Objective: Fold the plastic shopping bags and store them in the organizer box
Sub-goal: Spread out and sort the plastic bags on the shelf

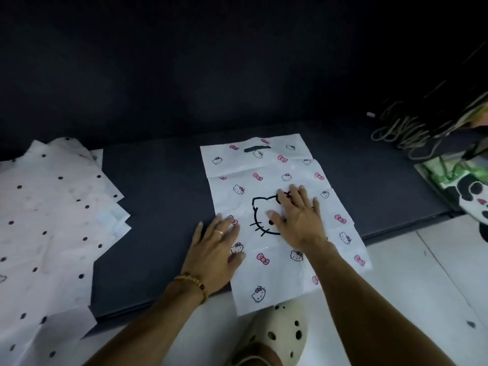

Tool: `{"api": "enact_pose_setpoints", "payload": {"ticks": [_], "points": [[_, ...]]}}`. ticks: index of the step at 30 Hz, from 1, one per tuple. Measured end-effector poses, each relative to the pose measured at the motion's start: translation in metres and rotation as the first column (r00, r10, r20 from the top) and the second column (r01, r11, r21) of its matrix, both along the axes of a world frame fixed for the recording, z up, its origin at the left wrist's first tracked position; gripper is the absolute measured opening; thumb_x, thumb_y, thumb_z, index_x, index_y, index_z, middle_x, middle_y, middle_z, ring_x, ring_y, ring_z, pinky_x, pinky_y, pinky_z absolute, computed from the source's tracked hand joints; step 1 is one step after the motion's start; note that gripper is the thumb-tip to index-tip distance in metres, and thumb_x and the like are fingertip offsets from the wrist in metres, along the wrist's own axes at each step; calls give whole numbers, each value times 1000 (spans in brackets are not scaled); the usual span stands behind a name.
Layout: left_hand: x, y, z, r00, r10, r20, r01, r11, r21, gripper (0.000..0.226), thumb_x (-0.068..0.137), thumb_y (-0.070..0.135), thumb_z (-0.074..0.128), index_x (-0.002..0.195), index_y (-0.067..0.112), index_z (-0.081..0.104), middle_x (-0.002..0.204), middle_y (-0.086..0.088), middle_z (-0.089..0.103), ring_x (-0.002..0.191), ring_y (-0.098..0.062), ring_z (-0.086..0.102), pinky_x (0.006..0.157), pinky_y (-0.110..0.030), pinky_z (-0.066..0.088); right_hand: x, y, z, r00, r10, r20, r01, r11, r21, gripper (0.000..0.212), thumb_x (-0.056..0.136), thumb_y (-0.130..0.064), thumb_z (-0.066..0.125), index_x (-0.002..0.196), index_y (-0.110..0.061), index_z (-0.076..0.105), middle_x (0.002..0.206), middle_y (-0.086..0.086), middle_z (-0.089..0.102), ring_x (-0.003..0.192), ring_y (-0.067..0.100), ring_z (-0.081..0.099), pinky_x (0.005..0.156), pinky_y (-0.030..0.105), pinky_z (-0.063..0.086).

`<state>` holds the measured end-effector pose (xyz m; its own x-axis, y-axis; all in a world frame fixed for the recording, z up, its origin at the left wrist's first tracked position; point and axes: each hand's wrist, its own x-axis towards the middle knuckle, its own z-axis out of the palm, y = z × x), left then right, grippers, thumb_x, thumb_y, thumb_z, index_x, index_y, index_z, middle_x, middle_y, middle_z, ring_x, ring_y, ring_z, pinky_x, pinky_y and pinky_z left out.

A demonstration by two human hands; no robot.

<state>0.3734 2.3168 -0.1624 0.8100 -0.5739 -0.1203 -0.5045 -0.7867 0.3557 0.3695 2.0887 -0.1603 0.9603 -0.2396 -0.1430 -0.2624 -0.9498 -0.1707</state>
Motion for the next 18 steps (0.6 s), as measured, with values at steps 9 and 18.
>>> {"api": "enact_pose_setpoints", "payload": {"ticks": [9,18], "points": [[36,-81,-11,994,-101,34,100,995,19,66,96,53,32,151,21,14,159,3,5,146,-15,-7,116,-46,-10,-12,-23,-14,988,-151,21,152,988,-36,62,97,-55,20,152,-28,12,161,1,6,148,25,2,118,51,10],[34,-110,12,997,29,-74,-49,958,-284,52,95,40,48,141,16,38,148,-1,33,133,-19,33,113,-35,25,1,-43,11,965,-225,134,212,971,107,47,95,-38,40,134,-12,40,137,8,42,131,30,35,106,47,32]]}}
